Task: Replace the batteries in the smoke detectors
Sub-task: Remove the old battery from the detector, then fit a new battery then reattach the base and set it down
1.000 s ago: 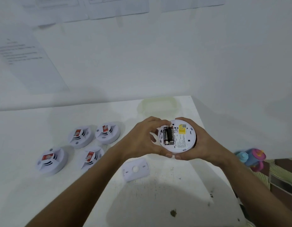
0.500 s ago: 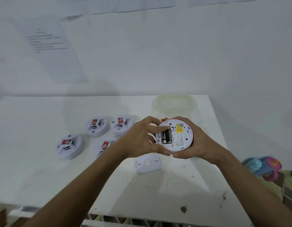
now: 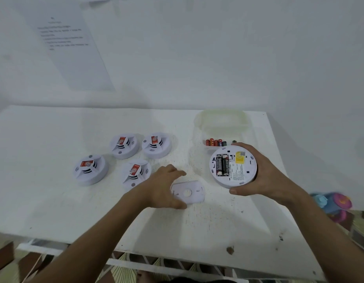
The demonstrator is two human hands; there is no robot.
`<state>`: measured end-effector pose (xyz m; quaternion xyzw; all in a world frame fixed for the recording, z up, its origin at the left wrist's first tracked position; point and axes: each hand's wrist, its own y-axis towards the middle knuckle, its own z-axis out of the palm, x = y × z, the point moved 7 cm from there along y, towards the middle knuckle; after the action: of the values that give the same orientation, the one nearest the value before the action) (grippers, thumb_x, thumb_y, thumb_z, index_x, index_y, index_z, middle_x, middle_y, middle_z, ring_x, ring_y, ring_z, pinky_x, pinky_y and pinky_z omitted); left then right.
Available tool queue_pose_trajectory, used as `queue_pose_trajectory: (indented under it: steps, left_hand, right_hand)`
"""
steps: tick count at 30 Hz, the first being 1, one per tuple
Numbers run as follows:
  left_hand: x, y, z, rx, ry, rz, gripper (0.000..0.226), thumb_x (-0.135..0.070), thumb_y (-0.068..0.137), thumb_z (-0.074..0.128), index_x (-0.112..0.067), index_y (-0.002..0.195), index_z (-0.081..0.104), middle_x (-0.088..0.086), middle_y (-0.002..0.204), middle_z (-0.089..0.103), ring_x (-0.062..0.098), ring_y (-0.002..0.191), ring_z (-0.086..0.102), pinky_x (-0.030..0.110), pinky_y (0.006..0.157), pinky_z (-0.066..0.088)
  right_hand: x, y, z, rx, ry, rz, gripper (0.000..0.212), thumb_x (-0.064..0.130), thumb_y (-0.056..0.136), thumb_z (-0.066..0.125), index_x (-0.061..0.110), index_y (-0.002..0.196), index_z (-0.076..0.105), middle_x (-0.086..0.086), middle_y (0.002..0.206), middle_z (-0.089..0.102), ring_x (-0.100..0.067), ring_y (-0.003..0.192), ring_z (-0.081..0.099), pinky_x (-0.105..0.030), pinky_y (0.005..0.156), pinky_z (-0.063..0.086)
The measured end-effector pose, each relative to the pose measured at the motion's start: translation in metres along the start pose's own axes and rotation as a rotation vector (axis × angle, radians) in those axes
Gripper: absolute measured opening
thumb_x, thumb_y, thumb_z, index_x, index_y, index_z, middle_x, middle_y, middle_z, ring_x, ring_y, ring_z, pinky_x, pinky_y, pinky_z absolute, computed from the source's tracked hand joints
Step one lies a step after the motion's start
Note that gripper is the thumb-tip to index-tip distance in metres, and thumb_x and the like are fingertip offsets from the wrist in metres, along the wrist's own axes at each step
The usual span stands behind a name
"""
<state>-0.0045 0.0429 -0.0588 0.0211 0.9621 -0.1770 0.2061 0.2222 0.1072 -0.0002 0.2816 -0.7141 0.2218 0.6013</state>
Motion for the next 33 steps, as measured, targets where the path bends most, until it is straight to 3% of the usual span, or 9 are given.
queue_pose_trajectory:
  steps: [6,11,15,18,24,30,33]
  left_hand:
    - [-0.002,0.005,0.001,-0.037,0.022,0.064,0.05,-0.056,0.068,0.074,-0.024,0.104,0.065,-0.006,0.104,0.049,0.012,0.097,0.045,0.034,0.084,0.047]
    - [-0.006,0.002,-0.001,-0.07,0.04,0.061,0.033,-0.049,0.067,0.074,-0.021,0.077,0.061,-0.002,0.088,0.052,0.011,0.083,0.047,0.034,0.075,0.049]
    - [-0.018,-0.005,-0.033,-0.256,-0.066,0.073,0.043,-0.046,0.062,0.075,-0.01,0.085,0.066,0.002,0.088,0.057,0.009,0.082,0.05,0.031,0.071,0.049]
    - [-0.037,-0.015,-0.068,-0.439,-0.093,0.145,0.045,-0.046,0.059,0.075,-0.016,0.091,0.066,-0.008,0.09,0.055,0.006,0.08,0.051,0.016,0.067,0.041]
    - [-0.06,-0.024,-0.094,-0.586,-0.088,0.197,0.046,-0.044,0.063,0.082,-0.019,0.099,0.068,-0.009,0.097,0.058,0.006,0.081,0.054,0.016,0.069,0.047]
    - [-0.085,-0.036,-0.11,-0.794,-0.233,0.295,0.049,-0.044,0.062,0.08,-0.015,0.101,0.071,-0.009,0.097,0.056,0.001,0.092,0.054,0.0,0.072,0.041]
    - [-0.091,-0.038,-0.115,-0.867,-0.231,0.348,0.05,-0.05,0.065,0.076,-0.014,0.098,0.072,-0.011,0.095,0.056,-0.003,0.09,0.054,0.001,0.072,0.042]
  right_hand:
    - [-0.006,-0.007,0.0,0.002,-0.037,0.044,0.093,0.007,0.049,0.089,0.033,0.129,0.048,0.019,0.117,0.061,-0.003,0.112,0.058,-0.022,0.078,0.055]
    - [-0.006,-0.009,-0.001,-0.01,-0.043,0.05,0.093,0.006,0.049,0.089,0.033,0.129,0.048,0.019,0.116,0.062,-0.002,0.111,0.059,-0.022,0.078,0.055]
    - [-0.004,-0.01,-0.003,-0.016,-0.042,0.046,0.094,0.006,0.049,0.09,0.032,0.129,0.048,0.019,0.116,0.061,-0.001,0.11,0.058,-0.023,0.077,0.056]
    - [-0.002,-0.009,-0.003,-0.015,-0.04,0.034,0.094,0.005,0.05,0.09,0.031,0.13,0.048,0.017,0.118,0.061,-0.004,0.112,0.058,-0.024,0.079,0.056]
    - [0.0,-0.007,-0.002,-0.029,-0.042,0.016,0.095,0.008,0.049,0.09,0.034,0.13,0.048,0.018,0.119,0.061,-0.005,0.114,0.057,-0.025,0.082,0.056]
    - [0.009,-0.005,-0.001,-0.021,-0.018,-0.025,0.09,0.0,0.052,0.088,0.03,0.128,0.049,0.024,0.118,0.06,0.0,0.113,0.058,-0.017,0.08,0.053]
    - [0.01,-0.005,-0.001,-0.016,-0.003,-0.043,0.09,-0.004,0.053,0.087,0.029,0.128,0.05,0.02,0.121,0.061,-0.004,0.115,0.058,-0.02,0.081,0.054]
